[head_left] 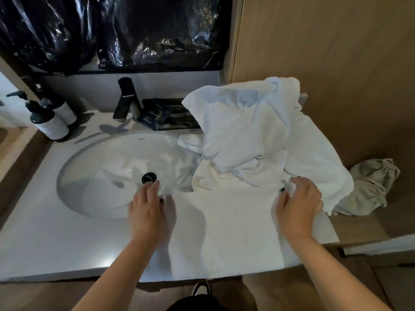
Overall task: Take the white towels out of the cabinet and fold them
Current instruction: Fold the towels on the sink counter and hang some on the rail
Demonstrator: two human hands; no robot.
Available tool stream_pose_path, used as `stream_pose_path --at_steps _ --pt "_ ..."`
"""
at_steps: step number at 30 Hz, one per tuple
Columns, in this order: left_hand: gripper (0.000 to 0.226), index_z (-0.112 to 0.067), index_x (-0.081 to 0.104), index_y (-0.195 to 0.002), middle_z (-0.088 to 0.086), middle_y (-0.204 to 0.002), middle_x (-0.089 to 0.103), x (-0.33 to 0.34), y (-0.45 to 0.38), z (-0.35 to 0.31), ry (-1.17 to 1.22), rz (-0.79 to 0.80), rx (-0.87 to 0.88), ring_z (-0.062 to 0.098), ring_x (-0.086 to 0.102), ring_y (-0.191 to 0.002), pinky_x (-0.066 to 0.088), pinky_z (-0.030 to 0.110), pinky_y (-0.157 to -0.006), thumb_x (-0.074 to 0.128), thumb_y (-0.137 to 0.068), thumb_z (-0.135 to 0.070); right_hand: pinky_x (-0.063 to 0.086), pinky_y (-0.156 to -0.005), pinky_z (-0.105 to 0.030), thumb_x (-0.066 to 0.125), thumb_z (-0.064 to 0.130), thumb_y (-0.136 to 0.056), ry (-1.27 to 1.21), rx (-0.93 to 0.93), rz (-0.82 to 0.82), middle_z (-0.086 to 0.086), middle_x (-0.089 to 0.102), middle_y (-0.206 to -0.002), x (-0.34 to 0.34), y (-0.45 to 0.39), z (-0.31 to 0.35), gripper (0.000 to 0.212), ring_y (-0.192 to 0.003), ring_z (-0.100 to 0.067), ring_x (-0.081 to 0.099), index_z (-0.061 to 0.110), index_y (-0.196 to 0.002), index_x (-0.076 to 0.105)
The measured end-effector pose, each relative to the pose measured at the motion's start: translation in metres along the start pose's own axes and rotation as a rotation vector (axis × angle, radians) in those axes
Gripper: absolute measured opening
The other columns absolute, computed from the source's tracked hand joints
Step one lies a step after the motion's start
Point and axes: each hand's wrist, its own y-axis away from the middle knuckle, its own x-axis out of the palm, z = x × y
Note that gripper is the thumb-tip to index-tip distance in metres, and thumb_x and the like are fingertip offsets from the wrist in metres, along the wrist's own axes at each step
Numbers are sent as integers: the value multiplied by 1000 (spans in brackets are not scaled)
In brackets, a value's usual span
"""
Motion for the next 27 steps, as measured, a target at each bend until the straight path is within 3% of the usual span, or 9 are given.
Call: stream_pose_path --at_steps 2,4,7,10,13,16,20,24,27 --pt "42 1 58 -132 24 -136 55 1 15 -18 8 -30 229 43 54 -123 47 55 -97 60 -89 1 34 -106 -43 57 -8 -84 -26 -321 67 -17 56 -130 2 29 12 40 -124 -34 48 3 -123 60" --pt "43 0 57 -134 21 -139 55 8 40 -32 11 65 412 37 52 -130 45 51 -105 45 -94 -10 30 -111 -39 50 1 -87 -13 -648 256 -13 54 -139 10 64 22 43 -133 -29 43 6 -128 60" --pt "55 -4 50 -142 14 -150 43 20 63 -35 -78 278 460 34 40 -140 26 46 -113 32 -95 -26 25 -113 -43 43 23 -92 160 -824 504 -6 39 -154 23 89 29 51 -146 -25 31 14 -142 50" --pt "60 -14 34 -152 7 -159 26 23 63 -29 -173 349 430 29 23 -148 14 43 -117 24 -98 -39 19 -115 -47 35 37 -99 250 -790 599 -1 27 -161 25 82 23 55 -149 -21 21 22 -152 36" --pt "66 -24 15 -157 3 -164 7 21 59 -17 -249 376 411 25 4 -152 3 41 -120 15 -98 -54 5 -119 -47 21 58 -100 343 -679 658 3 4 -165 17 66 -3 67 -152 -20 5 26 -158 10" --pt "71 -30 -6 -156 -1 -164 -13 15 59 -2 -283 413 352 18 -17 -151 -10 38 -121 3 -94 -64 -8 -121 -43 4 70 -93 442 -482 672 6 -16 -163 1 47 -40 78 -149 -14 -18 26 -155 -15" --pt "74 -29 -15 -154 -1 -162 -22 8 62 11 -294 400 297 16 -25 -148 -15 37 -121 -5 -91 -66 -8 -121 -39 -11 77 -82 437 -327 718 12 -34 -155 -16 32 -72 80 -145 -10 -29 32 -143 -36" --pt "75 -30 -15 -153 -1 -161 -22 -5 69 18 -295 411 203 18 -23 -149 -10 40 -122 -13 -86 -63 -8 -121 -42 2 72 -89 406 -262 761 7 -31 -158 -21 27 -69 79 -148 -16 -22 28 -148 -30" --pt "61 -27 6 -158 1 -166 -7 -20 87 24 -164 394 35 19 -10 -152 1 47 -124 16 -102 -51 -10 -120 -40 21 52 -101 308 -282 666 1 -18 -163 -29 40 -59 71 -148 -18 -22 21 -156 -9"
